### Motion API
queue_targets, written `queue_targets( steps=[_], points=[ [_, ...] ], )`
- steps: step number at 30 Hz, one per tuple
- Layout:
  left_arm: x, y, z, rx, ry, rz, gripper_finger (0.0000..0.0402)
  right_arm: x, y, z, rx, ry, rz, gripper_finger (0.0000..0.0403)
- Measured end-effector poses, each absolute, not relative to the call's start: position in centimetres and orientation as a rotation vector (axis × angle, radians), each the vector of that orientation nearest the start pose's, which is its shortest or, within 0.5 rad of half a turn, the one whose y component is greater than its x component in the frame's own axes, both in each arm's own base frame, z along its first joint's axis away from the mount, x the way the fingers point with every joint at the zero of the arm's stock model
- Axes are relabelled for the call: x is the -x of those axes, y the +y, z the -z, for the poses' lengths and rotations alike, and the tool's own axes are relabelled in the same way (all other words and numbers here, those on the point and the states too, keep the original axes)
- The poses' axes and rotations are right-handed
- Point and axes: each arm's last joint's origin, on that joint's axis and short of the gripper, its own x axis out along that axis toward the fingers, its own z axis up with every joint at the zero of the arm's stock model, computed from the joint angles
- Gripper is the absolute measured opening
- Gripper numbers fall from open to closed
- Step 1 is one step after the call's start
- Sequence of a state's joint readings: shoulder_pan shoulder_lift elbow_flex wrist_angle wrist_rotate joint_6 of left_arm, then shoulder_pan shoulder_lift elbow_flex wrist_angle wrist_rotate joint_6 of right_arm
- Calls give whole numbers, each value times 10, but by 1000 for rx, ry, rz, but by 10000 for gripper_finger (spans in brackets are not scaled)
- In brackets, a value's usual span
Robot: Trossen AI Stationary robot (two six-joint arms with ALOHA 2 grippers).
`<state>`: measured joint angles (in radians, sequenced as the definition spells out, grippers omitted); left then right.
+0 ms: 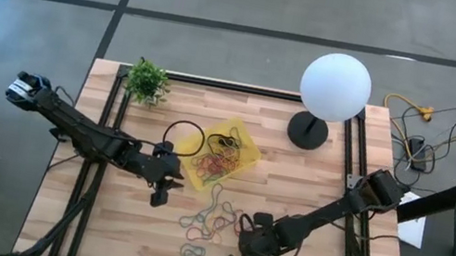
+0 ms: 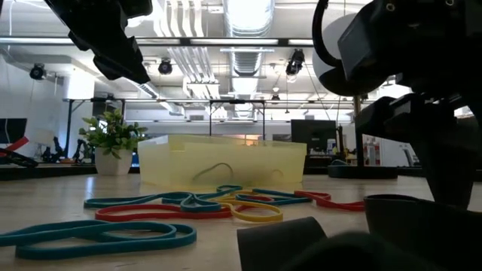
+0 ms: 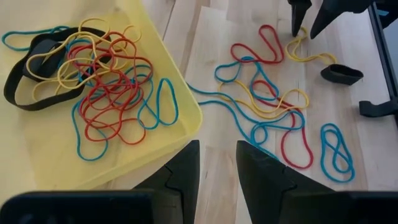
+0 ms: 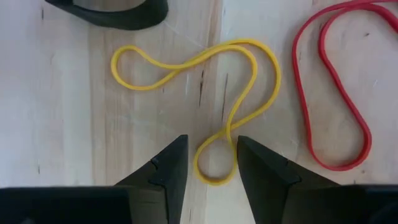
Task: Pick and place rubber bands into bin
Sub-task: Put the yellow rubber band into the yellow bin
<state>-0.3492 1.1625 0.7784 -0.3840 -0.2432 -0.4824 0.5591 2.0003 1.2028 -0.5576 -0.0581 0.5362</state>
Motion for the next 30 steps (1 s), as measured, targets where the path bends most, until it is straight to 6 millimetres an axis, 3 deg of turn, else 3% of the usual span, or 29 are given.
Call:
queue_targets(
  steps=[30],
  points=[
    [-221,-77,-243,240,740,-63,89,-312,194,-118,-348,1399,120,87]
  ],
)
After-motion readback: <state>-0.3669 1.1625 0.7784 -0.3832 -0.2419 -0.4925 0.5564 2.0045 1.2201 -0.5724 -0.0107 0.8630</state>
